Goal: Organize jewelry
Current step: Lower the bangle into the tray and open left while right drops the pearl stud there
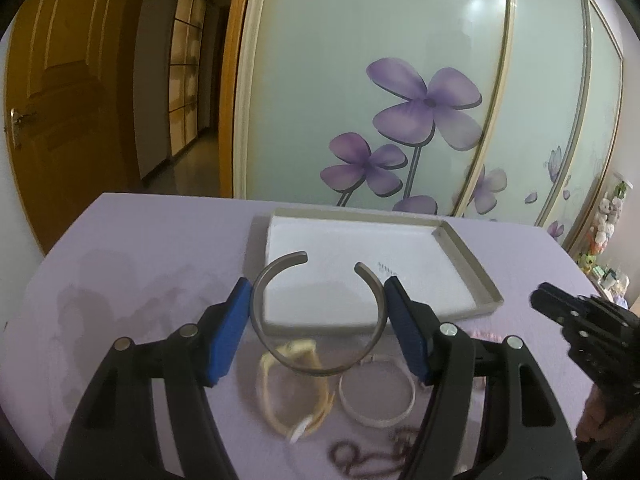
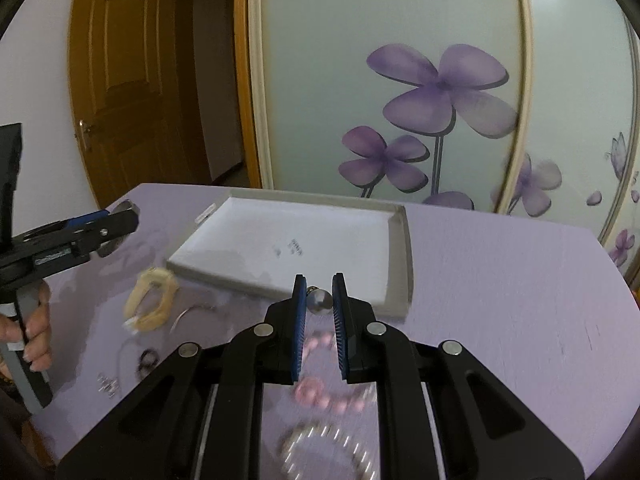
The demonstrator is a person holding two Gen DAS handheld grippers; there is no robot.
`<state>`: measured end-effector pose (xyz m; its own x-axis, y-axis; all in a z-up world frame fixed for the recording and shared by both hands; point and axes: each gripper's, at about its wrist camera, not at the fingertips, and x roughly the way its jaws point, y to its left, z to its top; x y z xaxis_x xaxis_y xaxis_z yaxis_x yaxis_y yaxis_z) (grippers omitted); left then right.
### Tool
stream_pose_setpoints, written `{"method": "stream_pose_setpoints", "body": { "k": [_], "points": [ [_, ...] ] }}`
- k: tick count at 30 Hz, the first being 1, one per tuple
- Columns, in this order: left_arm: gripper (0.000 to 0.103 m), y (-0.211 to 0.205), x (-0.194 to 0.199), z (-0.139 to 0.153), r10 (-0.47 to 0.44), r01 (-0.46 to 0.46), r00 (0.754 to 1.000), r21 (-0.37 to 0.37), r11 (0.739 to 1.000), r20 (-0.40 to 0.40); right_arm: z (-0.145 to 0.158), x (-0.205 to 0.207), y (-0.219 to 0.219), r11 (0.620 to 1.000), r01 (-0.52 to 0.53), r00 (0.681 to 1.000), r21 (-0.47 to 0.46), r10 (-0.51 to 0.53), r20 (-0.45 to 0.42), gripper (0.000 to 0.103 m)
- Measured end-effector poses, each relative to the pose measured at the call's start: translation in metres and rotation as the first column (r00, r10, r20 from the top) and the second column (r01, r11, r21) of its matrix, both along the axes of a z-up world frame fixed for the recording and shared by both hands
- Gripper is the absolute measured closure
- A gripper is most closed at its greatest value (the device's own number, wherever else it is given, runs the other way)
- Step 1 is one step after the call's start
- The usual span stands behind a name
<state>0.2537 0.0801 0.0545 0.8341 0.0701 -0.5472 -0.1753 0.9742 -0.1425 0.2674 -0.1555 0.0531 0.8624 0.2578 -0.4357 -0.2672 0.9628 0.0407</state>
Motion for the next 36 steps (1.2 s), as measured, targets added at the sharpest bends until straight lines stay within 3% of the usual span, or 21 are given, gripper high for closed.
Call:
{"method": "stream_pose_setpoints", "body": {
  "k": [16,29,33,36],
  "points": [
    [0.036,0.009,0.111,-0.029,-0.021,0.02,0.997,-0.003,1.0,-0.079,-0.029,0.105,0.011,0.998,-0.047,0.994,-0.033,0.043,-0.105,0.089],
    [0.036,0.008,0.141,-0.05,-0.051,0.049,0.99,-0.015,0.999,-0.128,-0.039,0.122,0.015,0.997,-0.058,0.989,-0.042,0.052,-0.138,0.088],
    [0.036,0.006,0.143,-0.053,-0.056,0.054,0.989,-0.014,0.998,-0.134,-0.037,0.118,0.014,0.998,-0.056,0.989,-0.035,0.051,-0.136,0.065],
    [0.036,0.005,0.145,-0.053,-0.058,0.057,0.989,-0.012,0.998,-0.134,-0.037,0.114,0.013,0.997,-0.06,0.99,-0.038,0.055,-0.129,0.063]
  ]
}}
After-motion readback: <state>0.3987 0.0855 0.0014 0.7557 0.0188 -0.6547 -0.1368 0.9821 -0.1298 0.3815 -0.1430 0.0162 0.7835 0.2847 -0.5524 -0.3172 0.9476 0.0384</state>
